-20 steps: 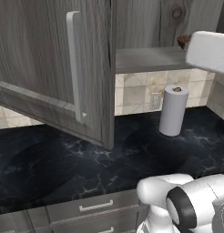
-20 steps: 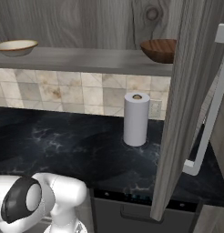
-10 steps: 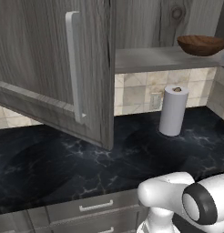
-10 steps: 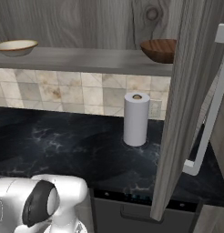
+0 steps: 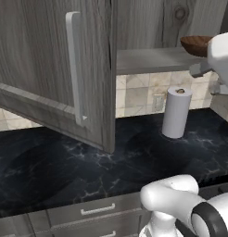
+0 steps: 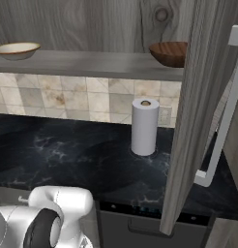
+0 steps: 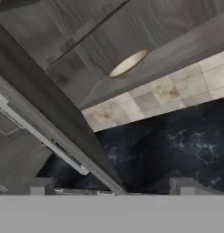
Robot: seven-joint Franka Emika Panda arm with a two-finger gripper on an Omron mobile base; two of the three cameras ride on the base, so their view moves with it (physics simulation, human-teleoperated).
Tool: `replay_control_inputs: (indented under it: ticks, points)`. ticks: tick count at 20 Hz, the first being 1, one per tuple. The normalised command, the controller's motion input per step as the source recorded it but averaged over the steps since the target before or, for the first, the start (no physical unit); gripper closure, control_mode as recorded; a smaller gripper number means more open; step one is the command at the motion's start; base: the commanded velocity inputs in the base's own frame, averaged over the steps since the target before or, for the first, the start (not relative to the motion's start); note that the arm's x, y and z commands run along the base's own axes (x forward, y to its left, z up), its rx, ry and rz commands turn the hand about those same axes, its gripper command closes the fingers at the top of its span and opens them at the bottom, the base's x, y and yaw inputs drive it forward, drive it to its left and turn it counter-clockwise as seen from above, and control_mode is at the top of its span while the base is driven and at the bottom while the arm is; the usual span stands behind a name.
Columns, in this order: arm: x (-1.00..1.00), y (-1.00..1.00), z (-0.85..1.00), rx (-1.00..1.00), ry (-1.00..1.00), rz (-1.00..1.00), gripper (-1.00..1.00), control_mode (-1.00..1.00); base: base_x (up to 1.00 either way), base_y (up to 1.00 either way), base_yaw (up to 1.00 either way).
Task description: Move the bowls from the cabinet to the plates on the dining table.
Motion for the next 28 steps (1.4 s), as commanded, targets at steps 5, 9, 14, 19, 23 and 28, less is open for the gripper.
replay_control_inputs:
  ticks: [5,9,14,19,23,28]
  points:
    - [0.45,0.0,-0.43,0.18,0.0,0.04,-1.0,-1.0,0.0,0.0,0.0]
    - [0.61,-0.18,-0.27,0.29,0.0,0.0,-1.0,-1.0,0.0,0.0,0.0]
    - [0.58,0.15,-0.38,0.24,0.01,0.0,-1.0,-1.0,0.0,0.0,0.0]
    - [0.54,0.36,-0.04,0.11,0.2,0.01,-1.0,-1.0,0.0,0.0,0.0]
    - [0.35,0.43,0.04,0.01,0.33,0.09,-1.0,-1.0,0.0,0.0,0.0]
    - [0.11,0.39,0.09,0.0,0.29,0.16,-1.0,-1.0,0.0,0.0,0.0]
